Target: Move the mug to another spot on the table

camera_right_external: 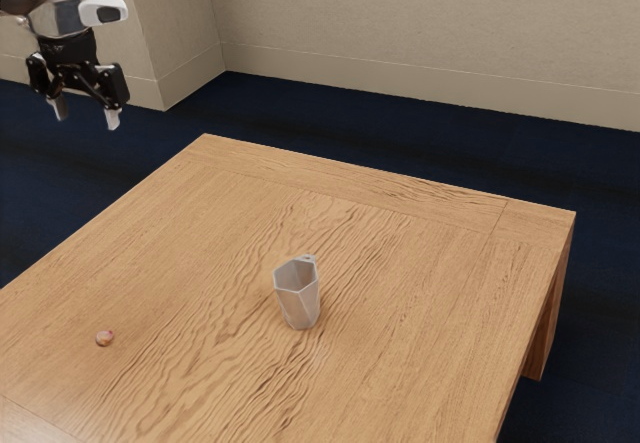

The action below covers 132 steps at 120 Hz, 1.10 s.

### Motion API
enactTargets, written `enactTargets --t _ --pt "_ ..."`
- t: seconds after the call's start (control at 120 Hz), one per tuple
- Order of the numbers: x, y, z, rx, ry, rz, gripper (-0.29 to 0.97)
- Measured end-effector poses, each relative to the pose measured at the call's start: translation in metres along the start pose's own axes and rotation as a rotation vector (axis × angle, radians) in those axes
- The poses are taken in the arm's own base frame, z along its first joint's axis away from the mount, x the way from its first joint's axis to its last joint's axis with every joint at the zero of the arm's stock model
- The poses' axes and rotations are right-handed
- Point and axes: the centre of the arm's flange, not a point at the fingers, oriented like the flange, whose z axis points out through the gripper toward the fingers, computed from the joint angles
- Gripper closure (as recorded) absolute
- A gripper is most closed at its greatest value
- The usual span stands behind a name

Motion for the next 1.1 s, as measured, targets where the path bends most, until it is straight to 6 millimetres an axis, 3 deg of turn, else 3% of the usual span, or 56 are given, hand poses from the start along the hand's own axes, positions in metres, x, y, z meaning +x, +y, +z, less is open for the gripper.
enactTargets --t 0.167,0.233,0.333,0.375,0.475,0.592,0.983,1.1 --pt "0.003 0.012 -0.001 -0.001 0.015 0.007 0.0" --pt "0.016 0.019 0.021 -0.03 -0.008 0.0 0.0" --pt "0.046 0.04 0.069 -0.063 -0.038 -0.034 0.0" --pt "0.055 0.065 0.089 -0.068 -0.053 -0.028 0.0" --pt "0.06 0.171 0.118 -0.066 -0.055 0.066 0.0" --pt "0.064 0.22 0.151 -0.068 -0.057 0.068 0.0" --pt "0.074 0.293 0.224 -0.108 -0.014 0.053 0.0" --pt "0.076 0.301 0.252 -0.101 -0.029 0.054 0.0"
